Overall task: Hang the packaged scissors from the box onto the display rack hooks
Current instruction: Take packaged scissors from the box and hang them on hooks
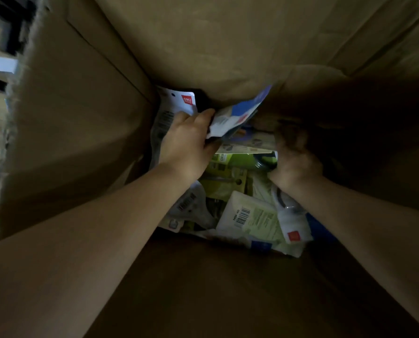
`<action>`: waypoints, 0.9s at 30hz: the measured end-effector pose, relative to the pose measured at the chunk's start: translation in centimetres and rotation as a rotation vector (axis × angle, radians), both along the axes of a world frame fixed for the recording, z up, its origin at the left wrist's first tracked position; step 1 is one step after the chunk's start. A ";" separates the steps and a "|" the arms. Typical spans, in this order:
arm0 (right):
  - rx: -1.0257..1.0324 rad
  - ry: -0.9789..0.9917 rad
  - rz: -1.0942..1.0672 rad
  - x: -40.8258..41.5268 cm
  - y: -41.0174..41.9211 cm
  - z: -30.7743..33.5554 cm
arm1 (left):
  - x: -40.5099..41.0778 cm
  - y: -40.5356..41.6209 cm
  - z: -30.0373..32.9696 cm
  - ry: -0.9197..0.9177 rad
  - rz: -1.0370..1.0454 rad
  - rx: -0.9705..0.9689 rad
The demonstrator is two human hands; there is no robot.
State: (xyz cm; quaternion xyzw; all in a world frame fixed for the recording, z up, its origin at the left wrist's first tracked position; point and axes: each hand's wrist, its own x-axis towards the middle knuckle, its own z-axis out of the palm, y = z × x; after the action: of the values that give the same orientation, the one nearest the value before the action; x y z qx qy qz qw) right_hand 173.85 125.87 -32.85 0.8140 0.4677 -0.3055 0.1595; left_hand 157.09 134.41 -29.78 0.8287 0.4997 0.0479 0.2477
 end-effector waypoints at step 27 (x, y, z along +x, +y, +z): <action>-0.218 0.085 0.302 2.1 -1.7 22.7 | -1.9 -0.8 20.7 -0.020 0.226 -0.445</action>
State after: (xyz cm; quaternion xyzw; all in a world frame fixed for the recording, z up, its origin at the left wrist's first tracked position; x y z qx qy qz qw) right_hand 175.93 124.21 -10.16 0.6988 0.5551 -0.3610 0.2707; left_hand 155.20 133.56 -9.11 0.6920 0.5850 -0.0275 0.4221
